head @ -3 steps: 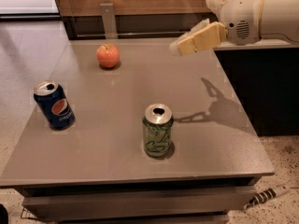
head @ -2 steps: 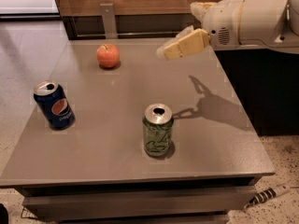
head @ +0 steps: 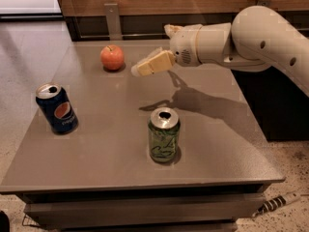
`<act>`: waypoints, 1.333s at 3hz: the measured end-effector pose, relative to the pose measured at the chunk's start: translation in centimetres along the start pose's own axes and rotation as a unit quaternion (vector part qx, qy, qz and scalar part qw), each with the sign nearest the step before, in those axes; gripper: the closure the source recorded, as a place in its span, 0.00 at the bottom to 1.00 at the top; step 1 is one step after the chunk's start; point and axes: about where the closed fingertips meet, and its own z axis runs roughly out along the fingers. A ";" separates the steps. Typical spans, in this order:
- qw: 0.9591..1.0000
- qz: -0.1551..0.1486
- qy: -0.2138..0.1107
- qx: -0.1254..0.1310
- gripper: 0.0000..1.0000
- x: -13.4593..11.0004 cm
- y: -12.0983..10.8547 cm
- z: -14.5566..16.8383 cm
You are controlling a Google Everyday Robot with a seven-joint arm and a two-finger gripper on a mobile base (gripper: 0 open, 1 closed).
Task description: Pick apple
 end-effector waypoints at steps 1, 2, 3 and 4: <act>1.000 0.020 -0.004 0.016 0.00 2.3 -0.3 4.8; 0.999 0.042 -0.019 0.029 0.00 3.2 -1.0 6.9; 0.994 0.097 -0.039 0.015 0.00 4.5 -1.2 12.6; 0.994 0.097 -0.039 0.015 0.00 4.5 -1.2 12.6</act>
Offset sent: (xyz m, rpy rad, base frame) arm 0.0615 0.0508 -0.0672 0.1296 0.0524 -0.1251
